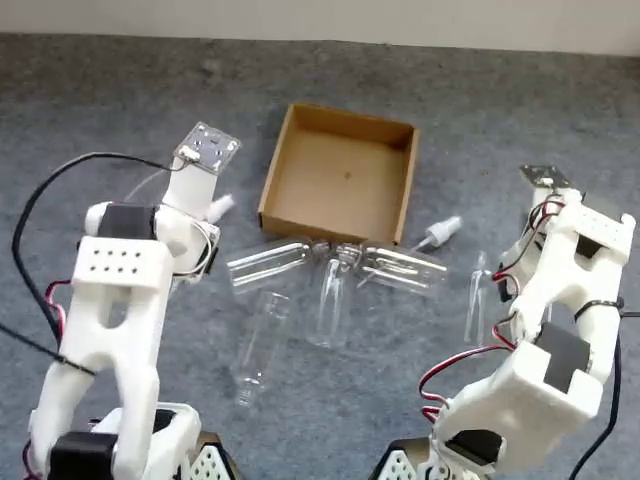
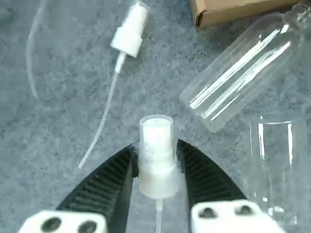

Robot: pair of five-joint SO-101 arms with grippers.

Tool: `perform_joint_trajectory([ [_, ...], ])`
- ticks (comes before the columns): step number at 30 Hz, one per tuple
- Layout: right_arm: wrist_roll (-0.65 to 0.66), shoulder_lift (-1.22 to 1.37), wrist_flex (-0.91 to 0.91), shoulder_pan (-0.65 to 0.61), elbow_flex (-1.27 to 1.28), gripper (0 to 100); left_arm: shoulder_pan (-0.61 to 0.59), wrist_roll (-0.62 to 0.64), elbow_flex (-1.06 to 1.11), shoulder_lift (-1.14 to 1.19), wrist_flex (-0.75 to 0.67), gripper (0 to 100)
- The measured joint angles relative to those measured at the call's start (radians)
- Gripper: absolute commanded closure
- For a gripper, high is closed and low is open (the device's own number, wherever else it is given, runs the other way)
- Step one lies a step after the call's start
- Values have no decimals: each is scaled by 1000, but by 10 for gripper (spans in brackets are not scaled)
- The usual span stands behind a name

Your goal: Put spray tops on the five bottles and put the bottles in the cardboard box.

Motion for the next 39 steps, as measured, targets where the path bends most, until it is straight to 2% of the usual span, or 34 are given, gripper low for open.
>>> perform_joint_trajectory([
  [6, -104, -84, 146, -60, -121, 780, 2, 0, 9, -8, 0, 996],
  [10, -186, -98, 157, -146, -144, 780, 2, 0, 9, -8, 0, 996],
  [14, -213, -98, 74, -170, -69, 781, 0, 0, 9, -8, 0, 996],
  [20, -213, -98, -32, -163, 101, 781, 0, 0, 9, -8, 0, 996],
  [25, -195, -98, -101, -106, 129, 781, 0, 0, 9, -8, 0, 996],
  [39, -74, 9, -107, -92, 166, 803, 0, 0, 9, -8, 0, 996],
])
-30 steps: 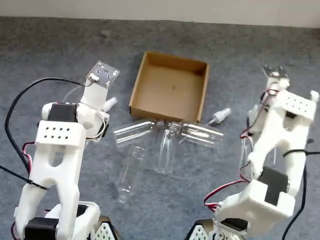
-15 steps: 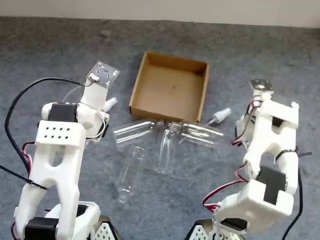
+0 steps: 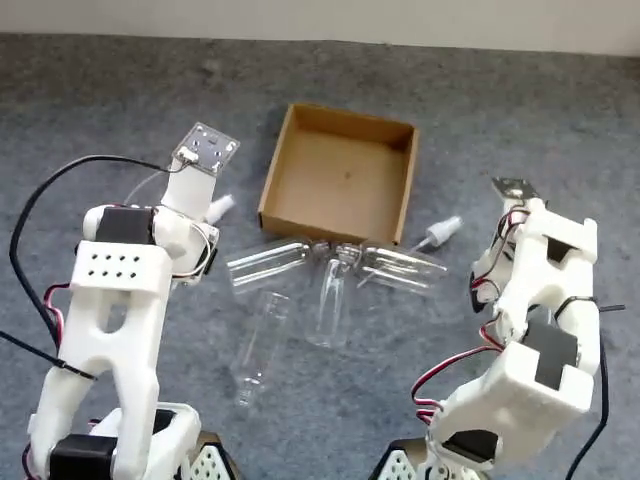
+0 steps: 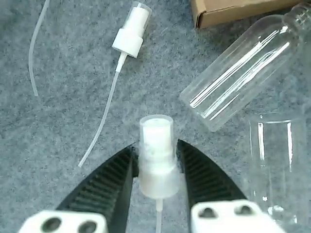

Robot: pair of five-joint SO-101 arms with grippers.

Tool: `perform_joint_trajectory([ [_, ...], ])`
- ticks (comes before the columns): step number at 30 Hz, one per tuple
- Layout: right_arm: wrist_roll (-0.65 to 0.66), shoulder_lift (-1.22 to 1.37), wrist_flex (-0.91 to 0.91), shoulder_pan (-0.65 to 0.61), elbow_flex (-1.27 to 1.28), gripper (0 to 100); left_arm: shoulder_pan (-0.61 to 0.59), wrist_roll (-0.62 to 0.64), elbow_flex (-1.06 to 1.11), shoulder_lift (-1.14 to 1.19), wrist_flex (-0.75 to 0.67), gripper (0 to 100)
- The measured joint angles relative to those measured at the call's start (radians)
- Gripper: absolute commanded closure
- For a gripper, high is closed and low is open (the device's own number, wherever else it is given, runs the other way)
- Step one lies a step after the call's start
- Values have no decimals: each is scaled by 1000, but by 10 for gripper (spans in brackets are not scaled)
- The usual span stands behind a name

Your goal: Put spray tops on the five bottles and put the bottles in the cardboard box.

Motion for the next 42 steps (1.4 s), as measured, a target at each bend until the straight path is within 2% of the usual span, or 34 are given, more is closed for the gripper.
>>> perform_joint_trajectory([
  [4, 0, 20, 0, 2, -2, 995, 0, 0, 0, 0, 0, 996],
  [11, 0, 12, 38, 5, -26, 995, 0, 0, 0, 0, 0, 996],
  [15, -32, -123, 68, -51, -95, 995, 0, 41, -6, -29, 0, 996],
  [19, -106, -331, 77, -196, -110, 995, 2, 133, -74, -129, 0, 996],
  [26, -213, -620, 14, -568, -43, 995, 0, 298, -169, -376, -6, 996],
  [32, -235, -802, -192, -896, 204, 995, 2, 497, -176, -517, -153, 996],
  [37, -235, -953, -367, -1045, 446, 995, 2, 621, -176, -594, -275, 996],
  [42, -235, -1054, -517, -1138, 624, 995, 0, 766, -176, -623, -310, 996],
])
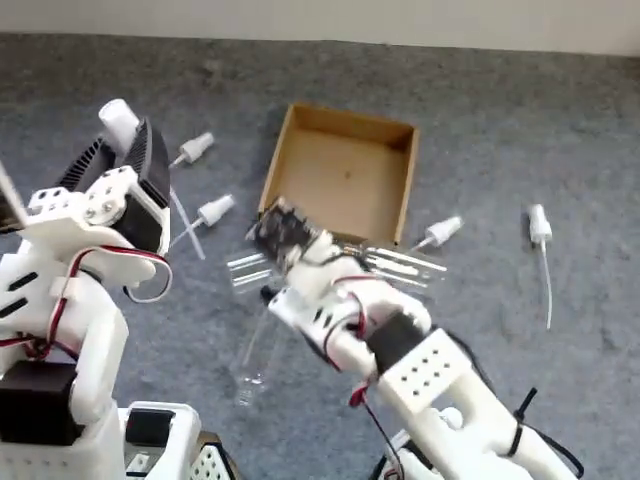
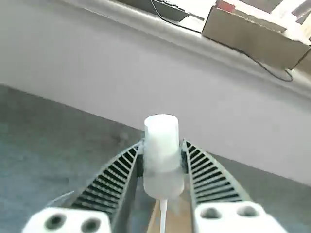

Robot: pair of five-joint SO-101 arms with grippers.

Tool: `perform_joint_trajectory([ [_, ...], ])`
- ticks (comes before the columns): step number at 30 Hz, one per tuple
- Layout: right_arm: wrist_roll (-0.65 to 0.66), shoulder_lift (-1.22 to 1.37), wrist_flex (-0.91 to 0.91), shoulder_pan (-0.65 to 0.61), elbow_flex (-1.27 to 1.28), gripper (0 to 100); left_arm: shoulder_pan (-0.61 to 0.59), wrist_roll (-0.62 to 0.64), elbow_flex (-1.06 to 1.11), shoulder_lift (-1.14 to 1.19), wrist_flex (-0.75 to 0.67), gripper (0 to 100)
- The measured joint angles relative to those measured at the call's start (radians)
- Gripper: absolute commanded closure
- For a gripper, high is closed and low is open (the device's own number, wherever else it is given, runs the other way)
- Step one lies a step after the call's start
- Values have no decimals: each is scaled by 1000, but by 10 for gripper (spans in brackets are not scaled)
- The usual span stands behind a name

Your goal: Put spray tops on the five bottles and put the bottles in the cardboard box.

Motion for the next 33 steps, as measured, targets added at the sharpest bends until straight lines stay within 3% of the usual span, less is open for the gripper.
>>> perform_joint_trajectory([
  [7, 0, -38, -155, -101, 107, 995, 0, 112, 41, -8, 0, 996],
  [26, 0, -38, -163, -109, 109, 995, 63, 123, 330, 2, 0, 996],
  [33, 0, -44, -163, -106, 110, 995, 149, 103, 367, -46, 0, 996],
])
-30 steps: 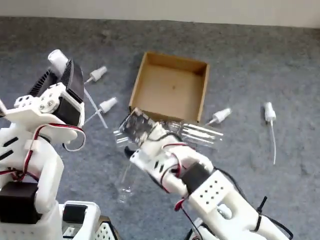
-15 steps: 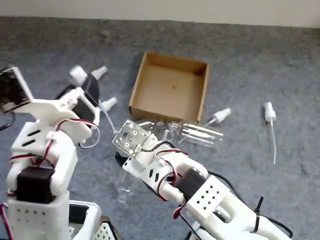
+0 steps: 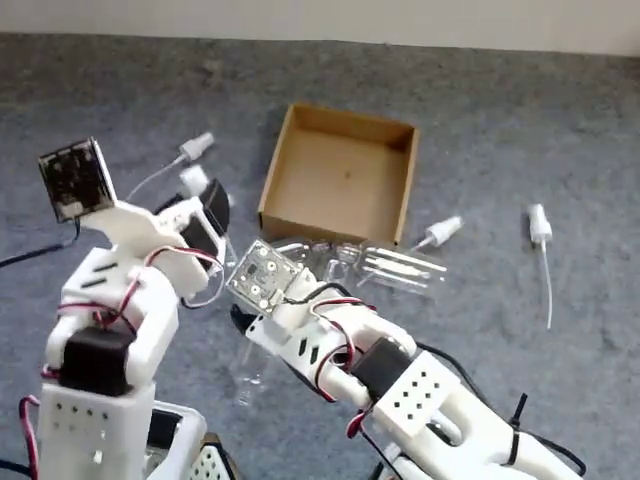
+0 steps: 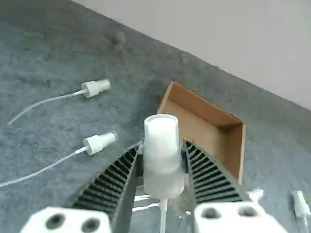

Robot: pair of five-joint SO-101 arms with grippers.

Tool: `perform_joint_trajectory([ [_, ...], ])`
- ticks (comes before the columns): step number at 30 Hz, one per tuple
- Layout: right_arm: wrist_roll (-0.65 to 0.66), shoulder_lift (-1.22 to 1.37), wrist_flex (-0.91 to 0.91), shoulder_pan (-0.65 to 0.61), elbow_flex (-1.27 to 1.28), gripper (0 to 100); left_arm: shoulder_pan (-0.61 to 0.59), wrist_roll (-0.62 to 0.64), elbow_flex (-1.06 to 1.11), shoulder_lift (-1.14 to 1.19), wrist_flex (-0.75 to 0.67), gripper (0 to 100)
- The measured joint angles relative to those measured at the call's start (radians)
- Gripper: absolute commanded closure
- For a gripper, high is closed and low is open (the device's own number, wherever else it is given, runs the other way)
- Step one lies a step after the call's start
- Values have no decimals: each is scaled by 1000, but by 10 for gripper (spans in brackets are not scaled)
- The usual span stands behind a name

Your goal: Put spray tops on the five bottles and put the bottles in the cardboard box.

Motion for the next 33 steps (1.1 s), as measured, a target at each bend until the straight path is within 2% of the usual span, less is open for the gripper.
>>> perform_joint_trajectory([
  [4, -21, 0, 0, 55, 0, 995, 54, -63, 78, -135, -2, 996],
  [9, -152, 0, 0, 71, 0, 995, 66, -117, 222, -298, -44, 996],
  [15, -152, -40, -57, 69, 3, 995, 77, -137, 302, -319, -86, 995],
  [24, -153, -160, -71, 71, 18, 995, 242, -276, 324, -324, -98, 991],
  [29, -153, -161, -69, 71, 18, 995, 249, -308, 324, -328, -98, 869],
  [33, -153, -163, -69, 71, 17, 995, 253, -322, 336, -333, -94, 867],
])
